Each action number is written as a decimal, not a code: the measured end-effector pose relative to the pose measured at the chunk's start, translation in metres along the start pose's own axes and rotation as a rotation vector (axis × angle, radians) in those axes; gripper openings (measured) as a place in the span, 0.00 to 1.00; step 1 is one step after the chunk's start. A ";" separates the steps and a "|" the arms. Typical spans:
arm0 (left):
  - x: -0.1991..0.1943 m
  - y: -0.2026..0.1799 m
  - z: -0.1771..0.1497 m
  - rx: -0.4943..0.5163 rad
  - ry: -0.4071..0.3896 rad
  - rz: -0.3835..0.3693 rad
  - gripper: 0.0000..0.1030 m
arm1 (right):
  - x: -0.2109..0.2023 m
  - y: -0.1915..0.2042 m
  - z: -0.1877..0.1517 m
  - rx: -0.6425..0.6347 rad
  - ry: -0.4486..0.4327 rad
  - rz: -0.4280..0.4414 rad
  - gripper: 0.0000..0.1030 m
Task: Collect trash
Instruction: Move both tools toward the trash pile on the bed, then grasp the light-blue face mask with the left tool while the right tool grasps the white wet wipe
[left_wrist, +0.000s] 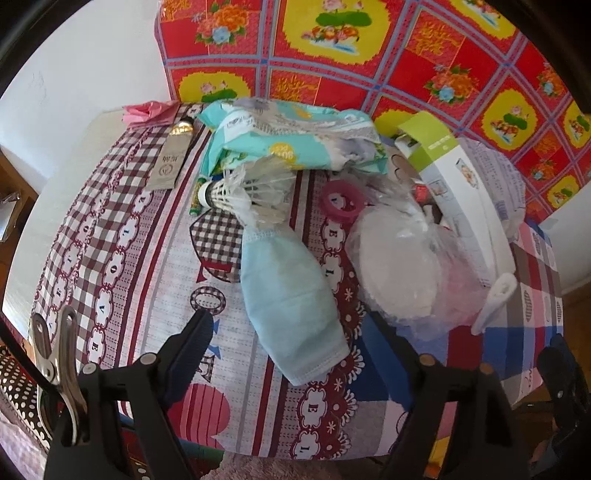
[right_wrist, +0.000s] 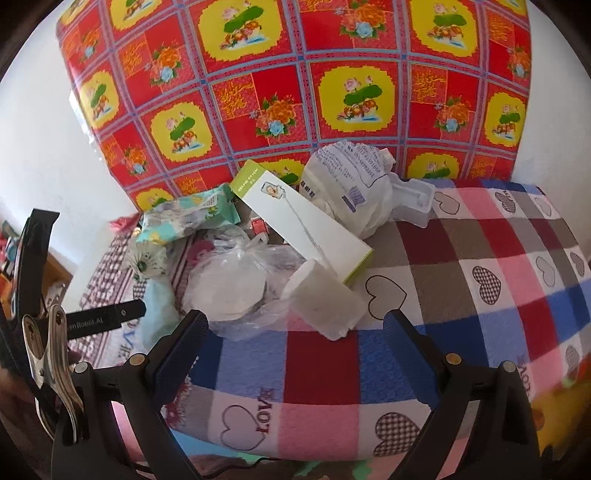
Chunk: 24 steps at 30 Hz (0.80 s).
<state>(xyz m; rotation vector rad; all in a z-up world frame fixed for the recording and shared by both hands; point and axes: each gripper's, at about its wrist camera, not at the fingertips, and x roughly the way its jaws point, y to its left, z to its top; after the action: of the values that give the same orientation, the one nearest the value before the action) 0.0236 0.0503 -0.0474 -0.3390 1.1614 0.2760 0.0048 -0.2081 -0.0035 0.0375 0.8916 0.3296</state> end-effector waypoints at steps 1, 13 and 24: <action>0.002 0.000 0.000 -0.003 0.004 0.001 0.83 | 0.002 -0.002 0.000 -0.003 0.006 0.001 0.95; 0.032 0.008 0.007 -0.057 0.052 0.032 0.83 | 0.053 -0.020 -0.004 -0.082 0.105 -0.010 0.95; 0.068 0.004 0.016 -0.085 0.119 0.057 0.83 | 0.086 -0.019 0.005 -0.154 0.133 0.043 0.95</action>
<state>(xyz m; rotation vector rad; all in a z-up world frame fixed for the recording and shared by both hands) 0.0613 0.0628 -0.1055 -0.4018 1.2800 0.3595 0.0637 -0.2003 -0.0691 -0.1084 0.9960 0.4442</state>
